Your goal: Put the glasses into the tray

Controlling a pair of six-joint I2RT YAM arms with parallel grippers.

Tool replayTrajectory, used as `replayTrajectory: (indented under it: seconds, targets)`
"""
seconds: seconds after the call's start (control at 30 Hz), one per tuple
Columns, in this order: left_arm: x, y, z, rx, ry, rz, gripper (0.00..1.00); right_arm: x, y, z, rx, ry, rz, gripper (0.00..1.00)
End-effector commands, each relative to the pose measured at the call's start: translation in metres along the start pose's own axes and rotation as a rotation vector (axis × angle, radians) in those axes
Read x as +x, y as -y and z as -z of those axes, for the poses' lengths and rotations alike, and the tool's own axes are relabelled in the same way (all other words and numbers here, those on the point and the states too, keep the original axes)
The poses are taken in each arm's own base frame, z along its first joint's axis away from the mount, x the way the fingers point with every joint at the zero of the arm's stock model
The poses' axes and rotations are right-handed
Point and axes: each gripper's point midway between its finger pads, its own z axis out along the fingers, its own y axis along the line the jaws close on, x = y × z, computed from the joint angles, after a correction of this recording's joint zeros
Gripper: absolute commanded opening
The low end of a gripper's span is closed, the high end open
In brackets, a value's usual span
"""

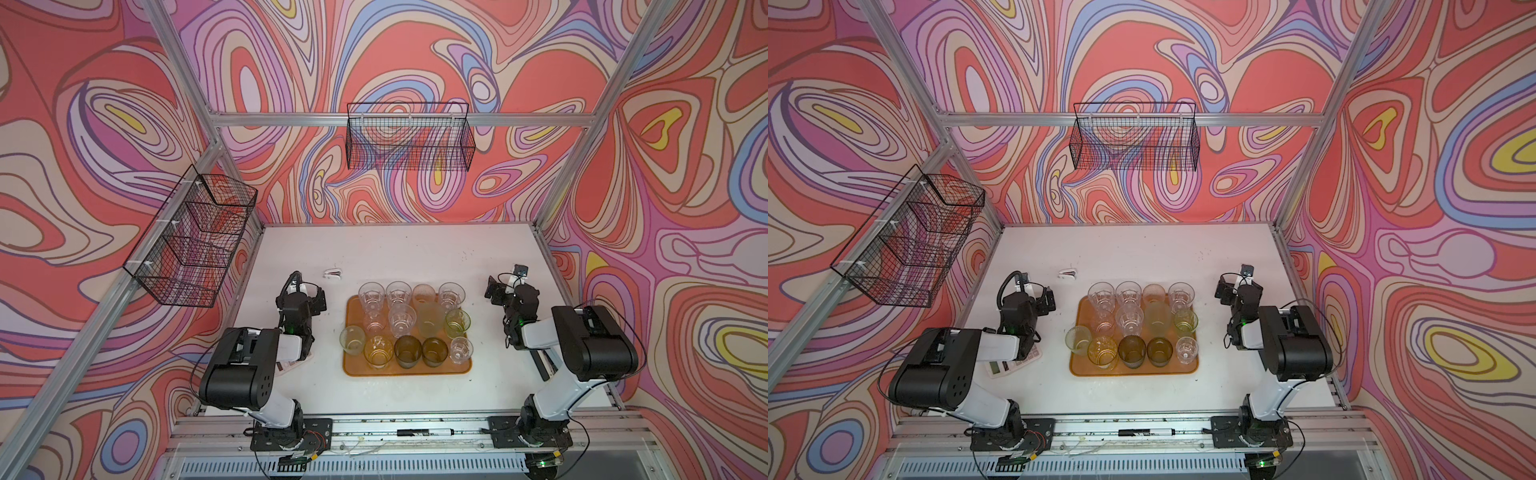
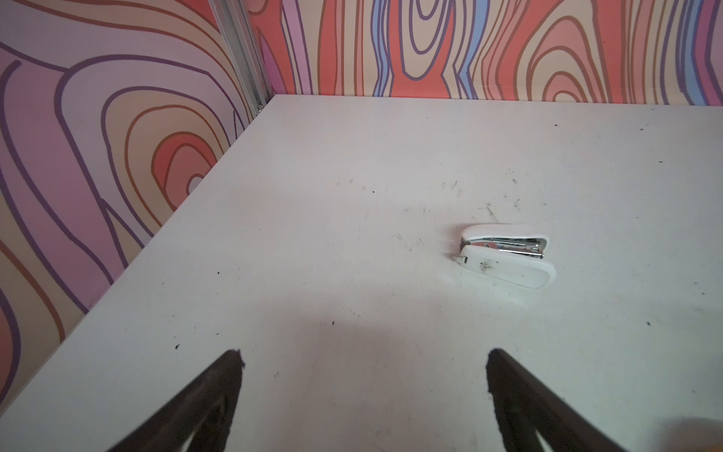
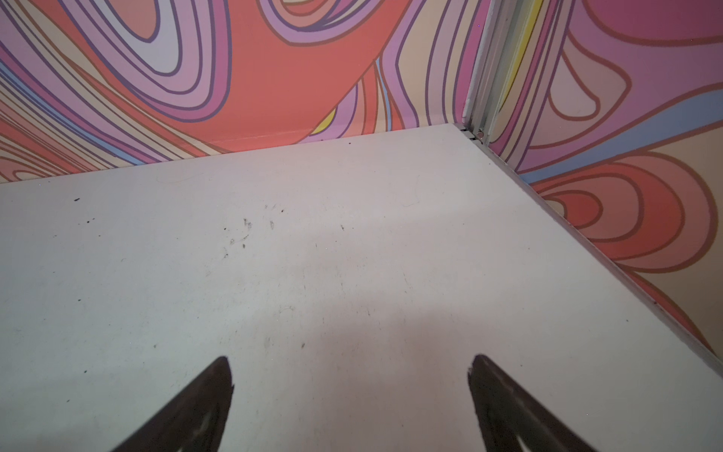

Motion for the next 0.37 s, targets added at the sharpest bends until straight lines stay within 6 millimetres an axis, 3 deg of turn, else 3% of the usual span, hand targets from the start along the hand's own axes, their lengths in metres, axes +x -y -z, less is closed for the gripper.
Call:
replayTrajectory:
  seconds: [0.0,0.33]
  targets:
    - [-0.005,0.000,0.001,0.005,0.015,-0.005,1.00,-0.005,-0.001,-0.001,0.001,0.010,0.001,0.99]
    - [-0.005,0.001,0.001,0.006,0.014,-0.006,1.00,-0.002,-0.012,-0.004,-0.042,-0.013,0.032,0.98]
